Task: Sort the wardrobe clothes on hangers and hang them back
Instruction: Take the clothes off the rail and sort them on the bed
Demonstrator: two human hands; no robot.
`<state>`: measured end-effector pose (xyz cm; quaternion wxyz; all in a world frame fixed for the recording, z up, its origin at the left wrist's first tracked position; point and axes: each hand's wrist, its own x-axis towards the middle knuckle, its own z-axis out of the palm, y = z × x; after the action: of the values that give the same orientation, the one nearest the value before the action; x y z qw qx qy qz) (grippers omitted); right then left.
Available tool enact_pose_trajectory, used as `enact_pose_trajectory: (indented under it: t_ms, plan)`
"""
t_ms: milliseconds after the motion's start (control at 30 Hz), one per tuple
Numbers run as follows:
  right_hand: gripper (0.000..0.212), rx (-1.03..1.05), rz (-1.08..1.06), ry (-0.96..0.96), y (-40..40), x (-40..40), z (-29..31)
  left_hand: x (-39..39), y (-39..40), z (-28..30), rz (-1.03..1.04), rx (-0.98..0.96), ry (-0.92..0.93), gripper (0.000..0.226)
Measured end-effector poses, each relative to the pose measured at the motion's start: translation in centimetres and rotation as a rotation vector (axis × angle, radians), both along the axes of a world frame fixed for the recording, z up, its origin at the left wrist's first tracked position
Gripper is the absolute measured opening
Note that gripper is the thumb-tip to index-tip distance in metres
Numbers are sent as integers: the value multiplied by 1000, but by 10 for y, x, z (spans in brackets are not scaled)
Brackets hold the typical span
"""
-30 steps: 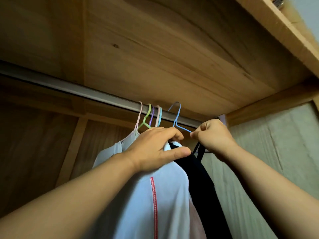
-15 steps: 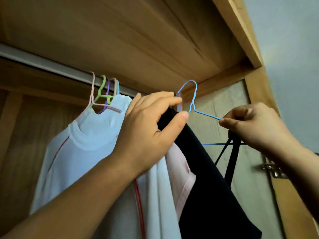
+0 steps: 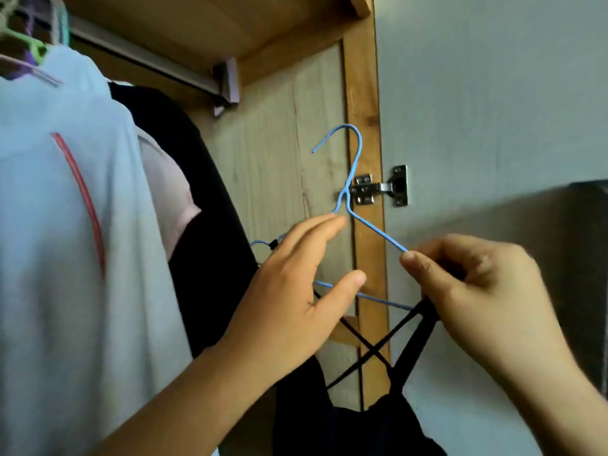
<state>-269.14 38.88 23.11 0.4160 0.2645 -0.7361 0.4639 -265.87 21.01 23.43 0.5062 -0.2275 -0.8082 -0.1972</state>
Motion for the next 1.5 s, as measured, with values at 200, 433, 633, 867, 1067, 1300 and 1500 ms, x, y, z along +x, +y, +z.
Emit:
enact_pose_trajectory:
  t_ms: [200, 433, 633, 867, 1067, 1300, 1500]
  plan:
    - [16, 76, 2, -87, 49, 50, -91, -13, 22, -74, 64, 110, -182, 69]
    - [20, 36, -66, -292, 159, 125, -151, 22, 69, -155, -127, 94, -262, 36]
    - [19, 123, -236, -426, 261, 179, -179, 34, 169, -204, -365, 60, -278, 50]
    - [49, -41, -617, -518, 334, 259, -182, 30, 291, -230, -715, 57, -272, 33]
    - [35, -235, -1063, -480, 346, 336, -188, 33, 381, -236, -1073, -22, -320, 49]
    - [58, -489, -1439, -403, 343, 420, -216, 56, 491, -233, -1419, -84, -392, 49]
    - [8, -594, -1729, -332, 361, 480, -230, 109, 609, -234, -1634, -111, -510, 46]
